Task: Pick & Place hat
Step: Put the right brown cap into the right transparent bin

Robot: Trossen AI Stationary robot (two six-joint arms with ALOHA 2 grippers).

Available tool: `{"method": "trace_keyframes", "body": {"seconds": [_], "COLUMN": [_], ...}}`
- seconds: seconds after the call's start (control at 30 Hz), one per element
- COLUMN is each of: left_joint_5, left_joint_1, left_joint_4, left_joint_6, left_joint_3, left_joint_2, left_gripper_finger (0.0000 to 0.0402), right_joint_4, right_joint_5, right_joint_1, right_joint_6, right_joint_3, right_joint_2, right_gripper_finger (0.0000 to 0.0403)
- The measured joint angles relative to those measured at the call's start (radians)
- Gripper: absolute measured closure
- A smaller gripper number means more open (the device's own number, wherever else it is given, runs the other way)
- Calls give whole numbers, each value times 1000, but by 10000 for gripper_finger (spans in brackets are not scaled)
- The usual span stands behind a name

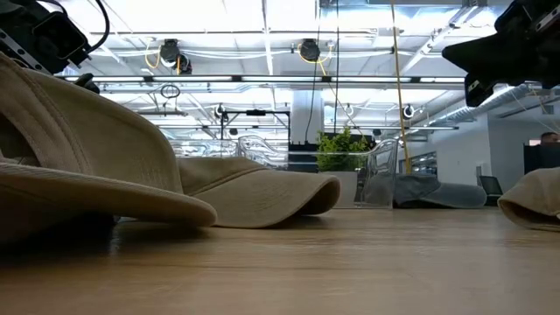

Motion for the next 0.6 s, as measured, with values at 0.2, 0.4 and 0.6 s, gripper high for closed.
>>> {"method": "trace_keyframes", "body": {"seconds": [0.2, 0.4, 0.6], "left_joint_5": [0, 0, 0], "left_joint_1": [0, 0, 0], "left_joint_4": [0, 0, 0], "left_joint_6": [0, 0, 0], "left_joint_3": [0, 0, 0], "left_joint_2": [0, 0, 0], "left_gripper_finger": [41, 41, 41], "right_joint_4": [17, 23, 32], "right_joint_5": [-57, -52, -28], "right_joint_1": [0, 0, 0], "right_joint_6": [129, 126, 78], "right_joint_3": [0, 0, 4], "right_joint_2": [0, 0, 1], "right_gripper_finger": [351, 247, 156]}}
